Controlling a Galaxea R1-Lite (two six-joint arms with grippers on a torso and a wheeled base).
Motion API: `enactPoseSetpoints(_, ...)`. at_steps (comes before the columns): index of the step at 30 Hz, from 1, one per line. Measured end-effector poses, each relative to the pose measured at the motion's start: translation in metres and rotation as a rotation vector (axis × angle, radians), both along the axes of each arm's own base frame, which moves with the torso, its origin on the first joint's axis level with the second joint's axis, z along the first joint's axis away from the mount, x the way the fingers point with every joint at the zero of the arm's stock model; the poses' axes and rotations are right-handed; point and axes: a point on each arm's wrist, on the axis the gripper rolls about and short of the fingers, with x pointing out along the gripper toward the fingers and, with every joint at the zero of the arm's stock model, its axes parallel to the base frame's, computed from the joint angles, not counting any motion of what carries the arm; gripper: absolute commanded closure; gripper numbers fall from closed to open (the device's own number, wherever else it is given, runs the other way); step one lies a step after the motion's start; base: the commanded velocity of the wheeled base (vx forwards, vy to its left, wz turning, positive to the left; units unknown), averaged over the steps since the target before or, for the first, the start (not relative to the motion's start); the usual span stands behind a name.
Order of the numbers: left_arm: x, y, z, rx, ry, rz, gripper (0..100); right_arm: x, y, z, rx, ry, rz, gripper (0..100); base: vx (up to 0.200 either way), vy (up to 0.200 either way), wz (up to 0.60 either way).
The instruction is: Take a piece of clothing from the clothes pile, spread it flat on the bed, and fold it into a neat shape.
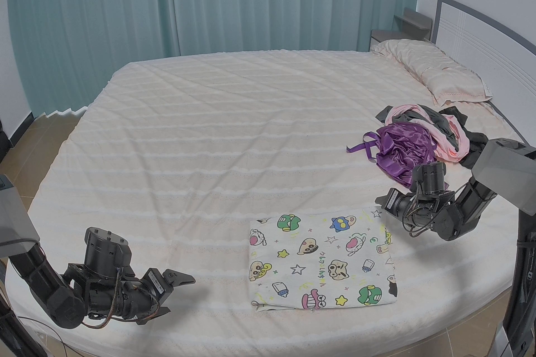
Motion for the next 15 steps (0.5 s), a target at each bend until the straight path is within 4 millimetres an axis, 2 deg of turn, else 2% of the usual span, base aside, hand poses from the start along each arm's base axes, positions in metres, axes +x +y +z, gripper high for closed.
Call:
enactPoseSetpoints(8, 0.002, 0.0, 0.0, -0.001, -0.002, 0.005, 0, -0.018, -0.003, 0.007, -0.005, 0.024, 0.001, 0, 0.0, 0.0, 0.0)
enactPoseSetpoints(15, 0.004, -0.001, 0.0, 0.002, -0.006, 0.018, 0, -0.051, -0.003, 0.007, -0.01, 0.087, 0.019, 0, 0.0, -0.2, 0.0)
